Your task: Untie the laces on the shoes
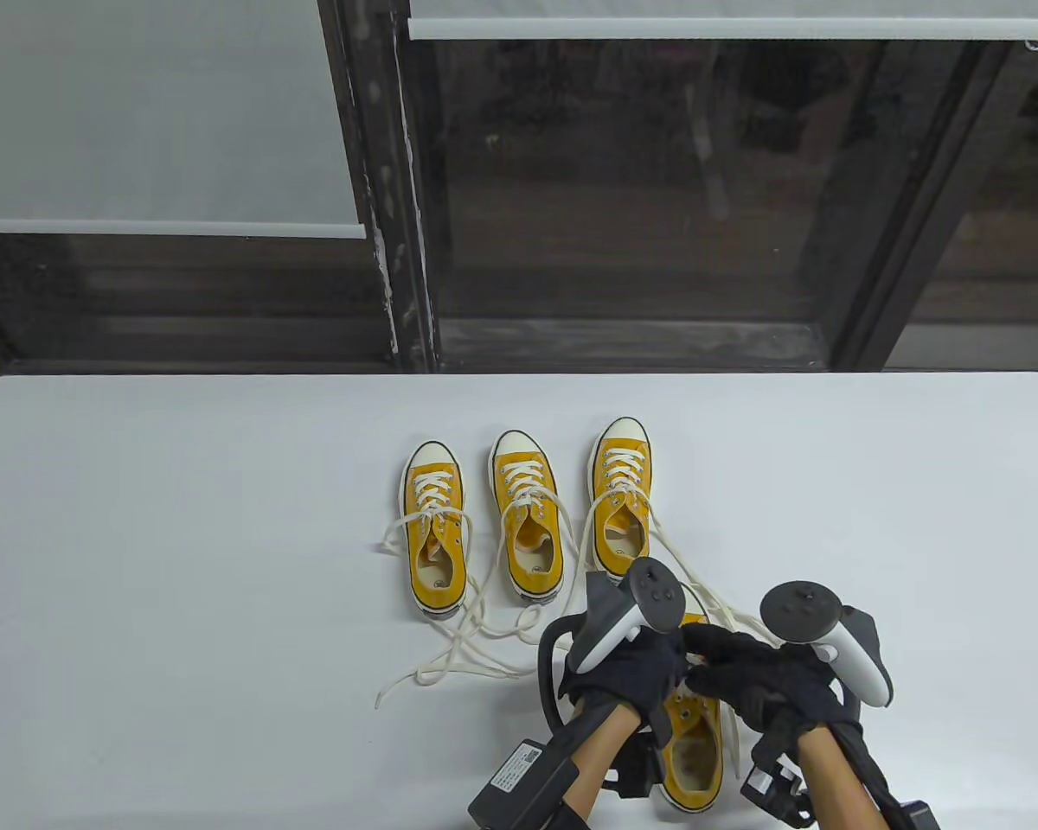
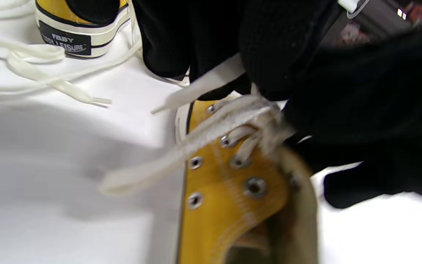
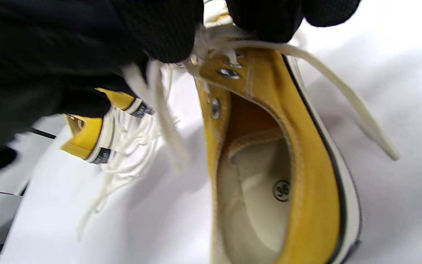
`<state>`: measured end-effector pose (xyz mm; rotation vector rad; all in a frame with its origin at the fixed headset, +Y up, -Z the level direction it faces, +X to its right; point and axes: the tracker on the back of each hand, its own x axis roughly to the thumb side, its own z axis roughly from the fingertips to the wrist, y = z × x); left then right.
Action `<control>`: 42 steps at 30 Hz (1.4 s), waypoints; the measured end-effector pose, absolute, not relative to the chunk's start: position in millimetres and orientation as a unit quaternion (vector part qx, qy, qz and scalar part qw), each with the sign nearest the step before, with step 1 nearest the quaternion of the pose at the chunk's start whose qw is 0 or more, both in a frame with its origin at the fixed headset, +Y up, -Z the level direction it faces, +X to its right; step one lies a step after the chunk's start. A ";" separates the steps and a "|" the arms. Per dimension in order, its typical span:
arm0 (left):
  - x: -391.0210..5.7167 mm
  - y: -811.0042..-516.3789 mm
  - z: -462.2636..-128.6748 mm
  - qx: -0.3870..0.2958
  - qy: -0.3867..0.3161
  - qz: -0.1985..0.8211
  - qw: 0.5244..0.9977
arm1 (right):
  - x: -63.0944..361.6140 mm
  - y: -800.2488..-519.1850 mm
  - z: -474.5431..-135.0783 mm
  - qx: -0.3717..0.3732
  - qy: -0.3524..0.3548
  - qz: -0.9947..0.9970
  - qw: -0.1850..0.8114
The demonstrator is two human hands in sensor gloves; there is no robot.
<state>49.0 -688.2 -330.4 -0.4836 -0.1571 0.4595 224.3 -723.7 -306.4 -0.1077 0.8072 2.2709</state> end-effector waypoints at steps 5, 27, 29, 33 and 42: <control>47.9 -668.4 -329.0 -0.226 -0.081 0.227 0.944 | 221.2 -728.5 -306.5 -0.051 0.310 0.893 0.322; -60.8 -508.9 -301.6 0.052 -0.012 0.406 0.912 | 227.4 -734.4 -306.7 -0.073 0.314 0.884 0.339; -72.6 -498.5 -297.3 0.085 -0.001 0.435 0.897 | 226.4 -733.8 -306.6 -0.075 0.308 0.889 0.329; -82.6 -485.8 -294.5 0.094 0.004 0.443 0.892 | 225.6 -733.3 -306.9 -0.074 0.306 0.891 0.326; -75.3 -490.3 -301.8 0.086 0.006 0.420 0.903 | 228.7 -722.9 -307.4 -0.026 0.301 0.879 0.369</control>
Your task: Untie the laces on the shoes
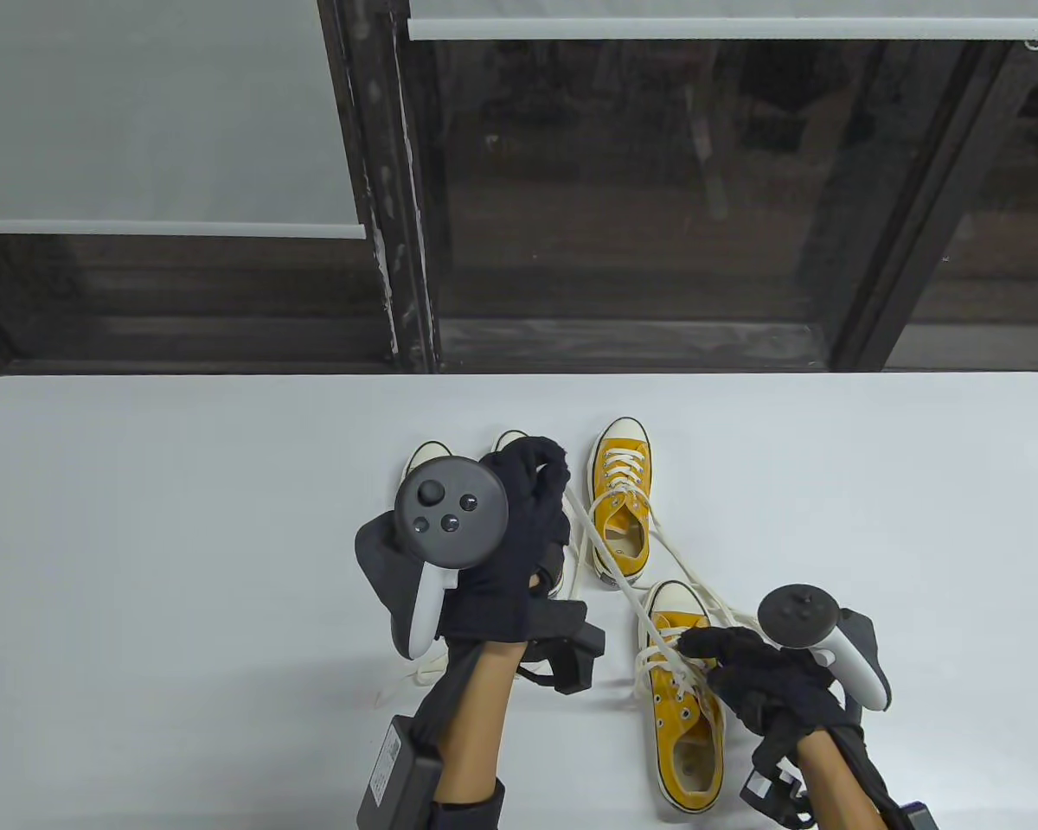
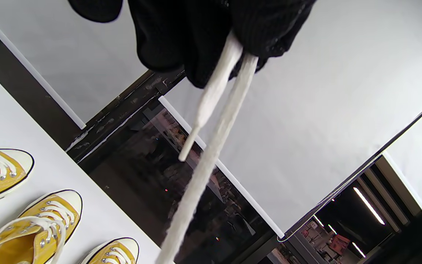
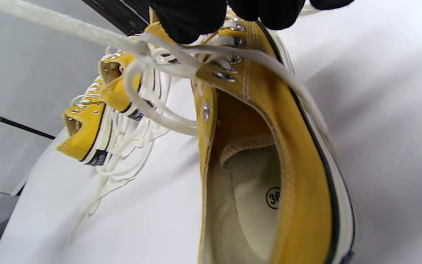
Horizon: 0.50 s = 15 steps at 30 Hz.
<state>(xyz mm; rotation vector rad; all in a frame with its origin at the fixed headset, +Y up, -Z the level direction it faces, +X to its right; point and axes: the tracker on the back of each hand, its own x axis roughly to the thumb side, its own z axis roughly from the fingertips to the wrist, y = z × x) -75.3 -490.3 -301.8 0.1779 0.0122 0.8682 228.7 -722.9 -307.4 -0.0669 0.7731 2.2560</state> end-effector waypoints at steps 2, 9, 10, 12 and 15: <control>-74.5 -491.1 -304.4 0.080 0.005 0.420 0.904 | 224.5 -723.3 -306.9 -0.013 0.310 0.872 0.378; -75.6 -511.0 -315.0 0.078 0.041 0.363 0.928 | 219.5 -721.0 -305.5 -0.037 0.263 0.913 0.309; -75.1 -516.7 -317.2 0.070 0.049 0.335 0.938 | 221.7 -721.6 -305.8 -0.040 0.266 0.908 0.320; -70.5 -535.6 -324.8 0.002 0.058 0.264 0.963 | 224.9 -722.5 -306.6 -0.046 0.268 0.903 0.332; -55.6 -579.0 -330.1 -0.135 0.024 0.204 0.969 | 226.5 -723.8 -307.1 -0.050 0.273 0.896 0.346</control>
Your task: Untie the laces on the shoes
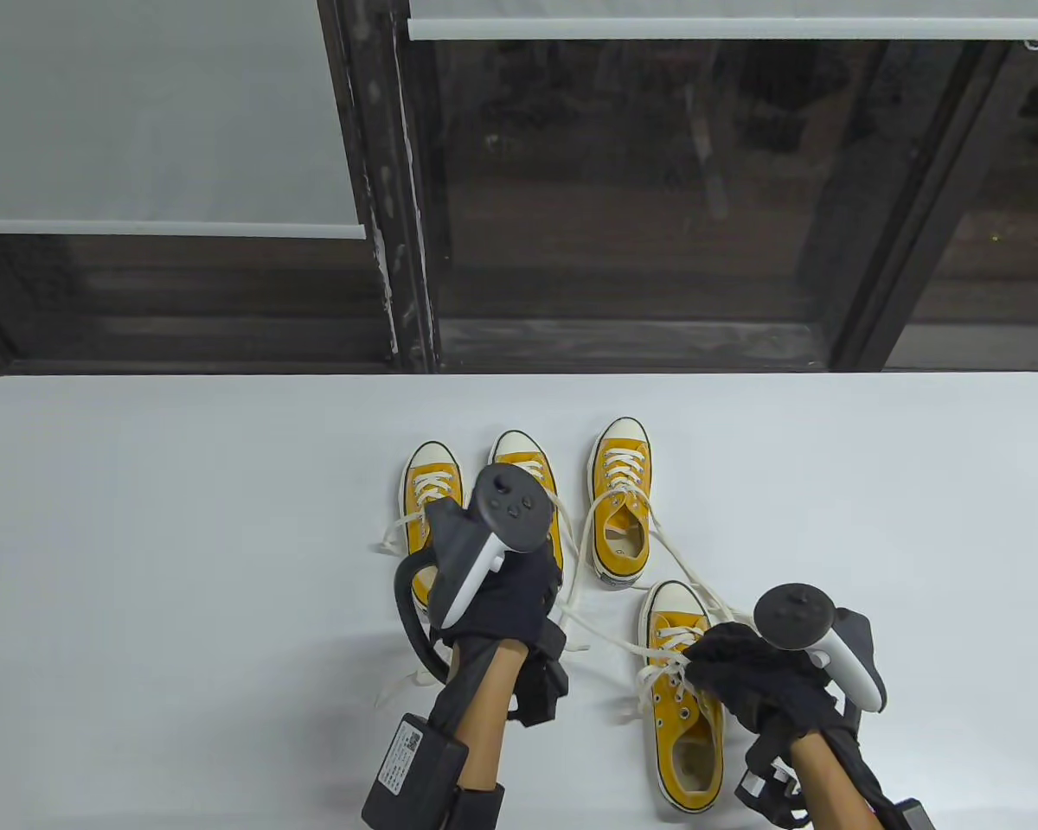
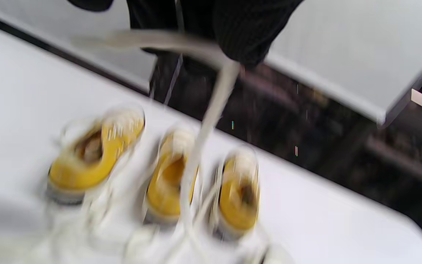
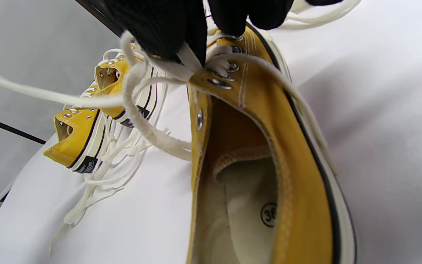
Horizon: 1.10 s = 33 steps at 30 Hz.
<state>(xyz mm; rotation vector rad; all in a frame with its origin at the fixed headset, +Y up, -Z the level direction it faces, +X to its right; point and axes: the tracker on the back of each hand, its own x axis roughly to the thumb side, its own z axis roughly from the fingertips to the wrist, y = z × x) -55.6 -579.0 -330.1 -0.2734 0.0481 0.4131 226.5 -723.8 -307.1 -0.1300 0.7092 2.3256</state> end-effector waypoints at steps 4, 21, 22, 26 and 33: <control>-27.8 -628.0 -321.2 -0.192 -0.017 0.209 0.959 | 229.0 -728.0 -307.8 -0.060 0.285 0.885 0.364; 57.2 -718.2 -312.4 -0.370 -0.066 0.226 0.899 | 241.1 -727.7 -311.3 -0.068 0.293 0.854 0.424; 57.5 -719.2 -312.5 -0.358 -0.057 0.223 0.905 | 241.3 -728.2 -311.7 -0.061 0.298 0.851 0.429; 50.4 -720.9 -316.2 -0.351 -0.045 0.228 0.907 | 242.0 -727.3 -310.9 -0.072 0.290 0.855 0.423; 36.7 -731.7 -320.8 -0.380 -0.034 0.280 0.881 | 245.2 -729.1 -309.7 -0.116 0.258 0.892 0.354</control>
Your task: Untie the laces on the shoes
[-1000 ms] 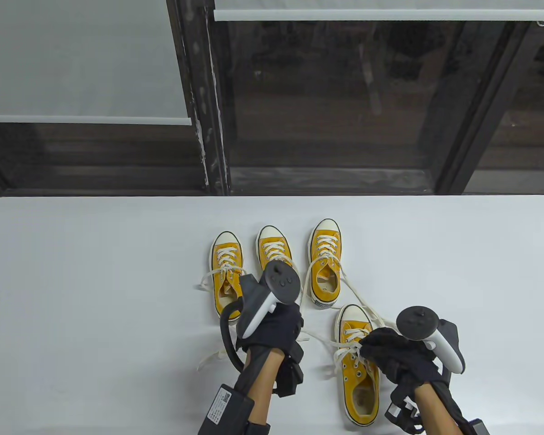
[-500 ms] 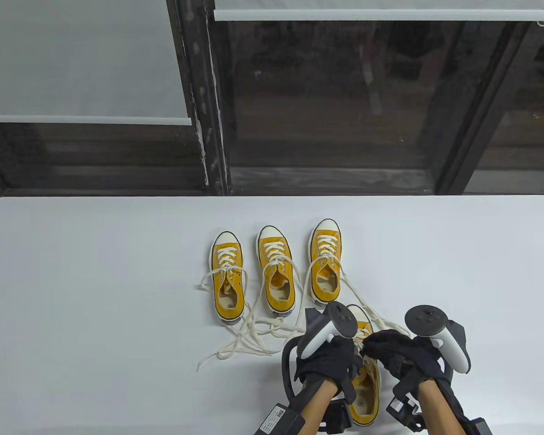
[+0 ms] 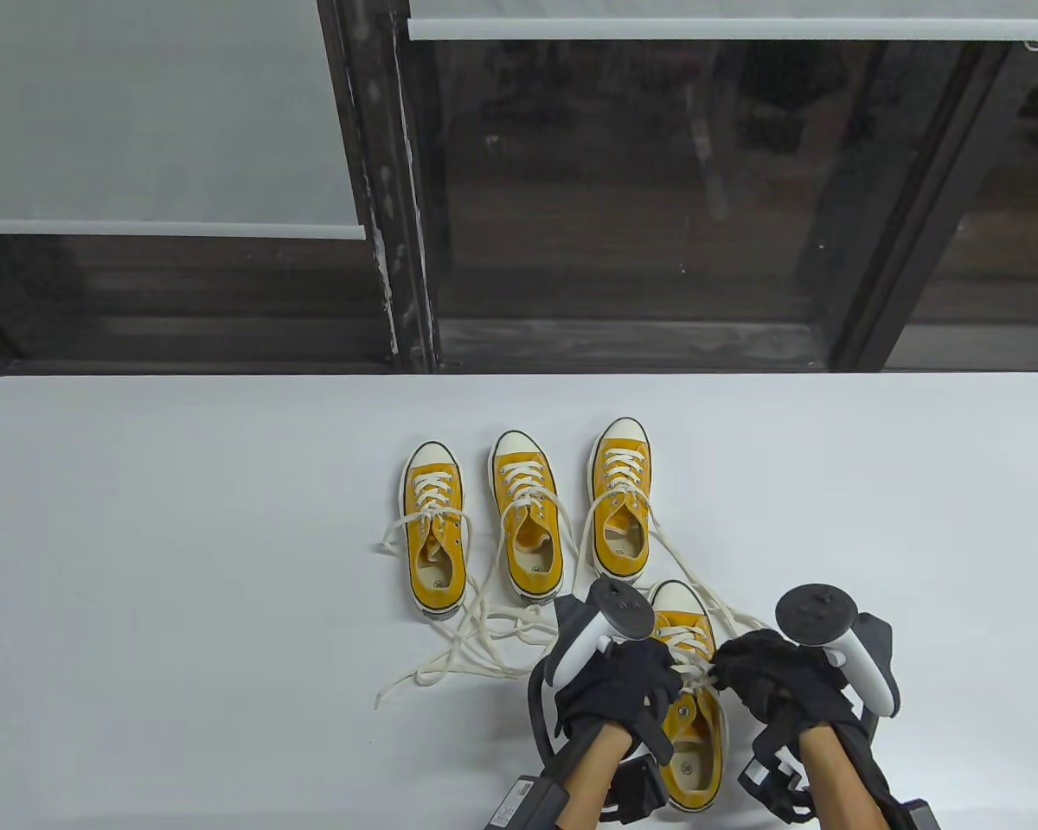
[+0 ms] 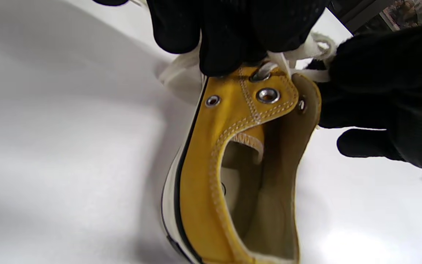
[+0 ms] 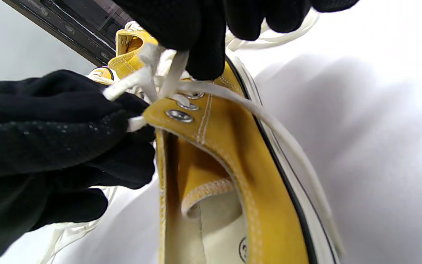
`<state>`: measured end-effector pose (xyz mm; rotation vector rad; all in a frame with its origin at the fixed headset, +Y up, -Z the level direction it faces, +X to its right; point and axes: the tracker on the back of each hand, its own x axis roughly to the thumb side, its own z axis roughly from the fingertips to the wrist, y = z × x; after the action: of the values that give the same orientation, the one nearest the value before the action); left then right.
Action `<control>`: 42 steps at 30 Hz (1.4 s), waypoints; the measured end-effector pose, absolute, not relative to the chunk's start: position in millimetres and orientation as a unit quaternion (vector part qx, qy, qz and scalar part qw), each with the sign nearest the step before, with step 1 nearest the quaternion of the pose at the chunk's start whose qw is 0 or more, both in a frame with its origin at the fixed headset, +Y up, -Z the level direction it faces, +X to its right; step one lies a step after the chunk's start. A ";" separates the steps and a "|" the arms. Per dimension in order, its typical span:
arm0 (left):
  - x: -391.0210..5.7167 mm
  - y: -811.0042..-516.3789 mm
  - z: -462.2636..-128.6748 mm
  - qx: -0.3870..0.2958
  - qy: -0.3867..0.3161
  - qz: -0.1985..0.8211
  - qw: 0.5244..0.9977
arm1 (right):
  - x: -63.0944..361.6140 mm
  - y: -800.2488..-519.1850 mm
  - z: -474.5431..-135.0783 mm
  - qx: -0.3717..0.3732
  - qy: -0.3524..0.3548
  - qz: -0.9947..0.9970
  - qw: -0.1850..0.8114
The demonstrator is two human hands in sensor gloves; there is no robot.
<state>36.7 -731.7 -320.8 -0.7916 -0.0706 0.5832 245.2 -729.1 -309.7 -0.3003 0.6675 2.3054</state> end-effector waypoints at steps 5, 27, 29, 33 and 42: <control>34.9 -730.0 -320.1 -0.375 -0.037 0.292 0.879 | 245.1 -728.2 -311.8 -0.056 0.305 0.849 0.427; 22.0 -735.6 -320.2 -0.375 -0.025 0.355 0.856 | 241.7 -722.8 -308.0 -0.110 0.225 0.916 0.314; 21.9 -739.4 -321.4 -0.394 -0.033 0.378 0.837 | 239.4 -724.8 -309.2 -0.088 0.248 0.907 0.329; 22.9 -736.9 -320.9 -0.391 -0.041 0.379 0.838 | 236.6 -725.9 -308.6 -0.089 0.254 0.905 0.331; 22.4 -728.8 -316.1 -0.308 0.039 0.260 0.914 | 242.0 -721.5 -306.5 -0.175 0.166 0.948 0.207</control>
<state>22.4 -728.8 -316.1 -0.6346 0.0797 0.5353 242.0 -721.5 -306.5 -0.4873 0.4616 2.6397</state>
